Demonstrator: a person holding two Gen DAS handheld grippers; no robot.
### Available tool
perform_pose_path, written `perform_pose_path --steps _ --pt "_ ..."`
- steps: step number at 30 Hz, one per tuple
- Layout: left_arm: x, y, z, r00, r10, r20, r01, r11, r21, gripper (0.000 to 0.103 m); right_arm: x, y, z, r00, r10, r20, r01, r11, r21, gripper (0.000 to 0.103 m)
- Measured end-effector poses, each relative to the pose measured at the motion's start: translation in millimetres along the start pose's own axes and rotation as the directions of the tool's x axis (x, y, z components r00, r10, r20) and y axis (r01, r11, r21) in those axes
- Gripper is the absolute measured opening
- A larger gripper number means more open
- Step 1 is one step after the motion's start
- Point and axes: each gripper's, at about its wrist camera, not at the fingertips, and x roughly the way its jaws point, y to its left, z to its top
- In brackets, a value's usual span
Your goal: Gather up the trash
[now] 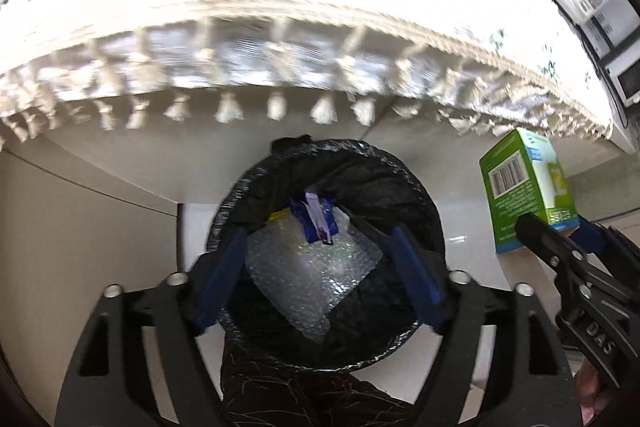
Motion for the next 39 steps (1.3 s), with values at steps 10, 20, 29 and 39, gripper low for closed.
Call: perform_pose_path --steps 10,20,29,39 --pt "-17.4 28.0 -5.4 0.999 0.020 0.037 -0.018 0.998 -0.053 0.097 6.2 25.5 5.6 1.000 0.027 -0.004 -0.028 0.998 -0.052 0.047" --pt "-21.6 41.7 -10.5 0.999 0.042 0.033 -0.040 0.997 -0.073 0.097 16.0 38.8 5.2 0.999 0.031 -0.017 -0.032 0.997 -0.076 0.047" --pt "-29.8 49.2 -10.6 0.998 0.053 0.043 -0.049 0.996 -0.076 0.097 20.6 50.6 4.3 1.000 0.025 -0.011 -0.026 0.994 -0.108 0.049" --pt "-52.5 47.6 1.0 0.997 0.031 0.076 -0.025 0.997 -0.073 0.097 -5.8 50.3 17.5 0.999 0.026 0.023 -0.024 0.996 -0.089 0.080"
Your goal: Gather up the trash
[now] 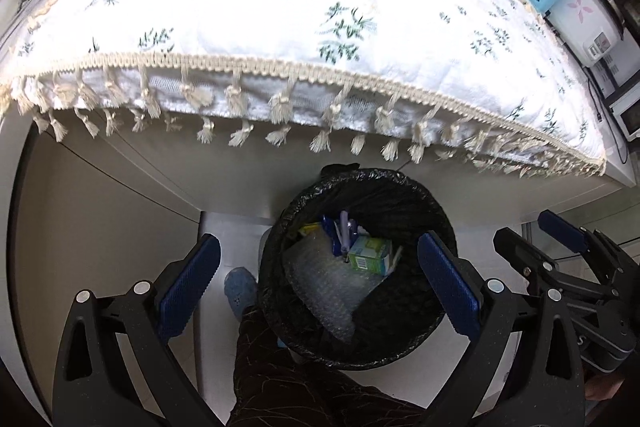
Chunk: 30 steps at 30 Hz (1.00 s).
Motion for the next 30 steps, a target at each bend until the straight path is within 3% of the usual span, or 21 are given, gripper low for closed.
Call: perform_pose_path --steps 3,9,21,30 --pt "-10.7 -1.3 4.7 1.000 0.009 0.007 -0.009 1.000 0.008 0.097 -16.9 -2.6 2.6 1.000 -0.006 0.018 0.006 1.000 0.009 0.088" --pt "-47.5 -5.2 12.4 1.000 0.012 0.023 -0.012 1.000 0.009 0.097 -56.3 -9.8 7.3 0.999 -0.038 0.030 0.037 0.998 0.053 0.093" --pt "-140.9 -17.8 13.8 0.999 0.019 0.043 -0.019 1.000 0.014 0.097 -163.1 -7.9 10.6 0.997 -0.020 0.075 0.012 0.994 0.111 0.093" --pt "-177.2 -28.7 -1.9 0.997 0.014 0.072 -0.020 0.996 0.085 0.097 -193.3 -0.2 -8.0 0.998 -0.046 0.044 0.040 0.990 0.132 0.093"
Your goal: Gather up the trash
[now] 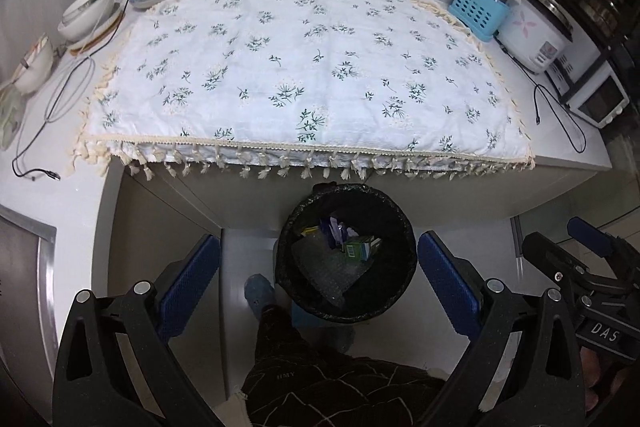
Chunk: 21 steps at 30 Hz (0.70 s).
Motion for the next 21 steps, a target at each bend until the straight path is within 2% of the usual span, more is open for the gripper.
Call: perform_pose_path --steps 3,21 --pt "1.0 -3.2 -2.9 1.000 -0.011 -0.012 0.011 1.000 0.002 0.097 -1.4 -0.5 0.1 1.000 -0.017 0.003 0.017 1.000 -0.002 0.093" --pt "6.4 -7.6 -5.3 0.999 0.027 -0.031 -0.026 1.000 0.008 0.096 2.2 -5.8 -1.1 1.000 -0.026 -0.018 0.026 1.000 -0.004 0.093"
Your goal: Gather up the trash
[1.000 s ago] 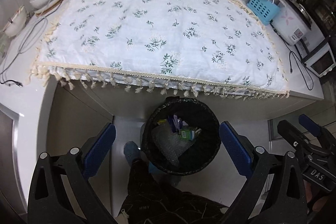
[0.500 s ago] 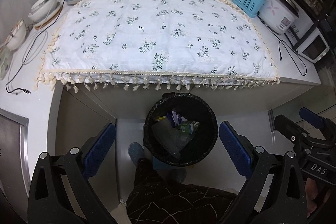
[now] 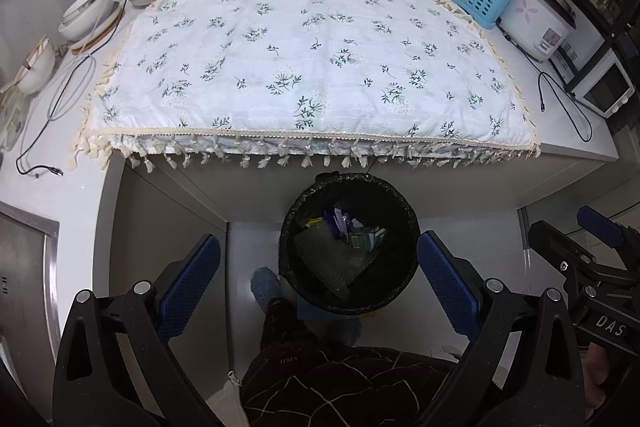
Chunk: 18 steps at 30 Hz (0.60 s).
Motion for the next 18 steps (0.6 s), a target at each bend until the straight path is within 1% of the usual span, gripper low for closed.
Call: perform_pose_path --steps 18 --pt "-1.6 -0.6 -6.3 1.000 0.025 -0.013 -0.025 1.000 0.009 0.097 5.7 2.6 -5.1 1.000 0.016 -0.026 -0.016 1.000 -0.003 0.093"
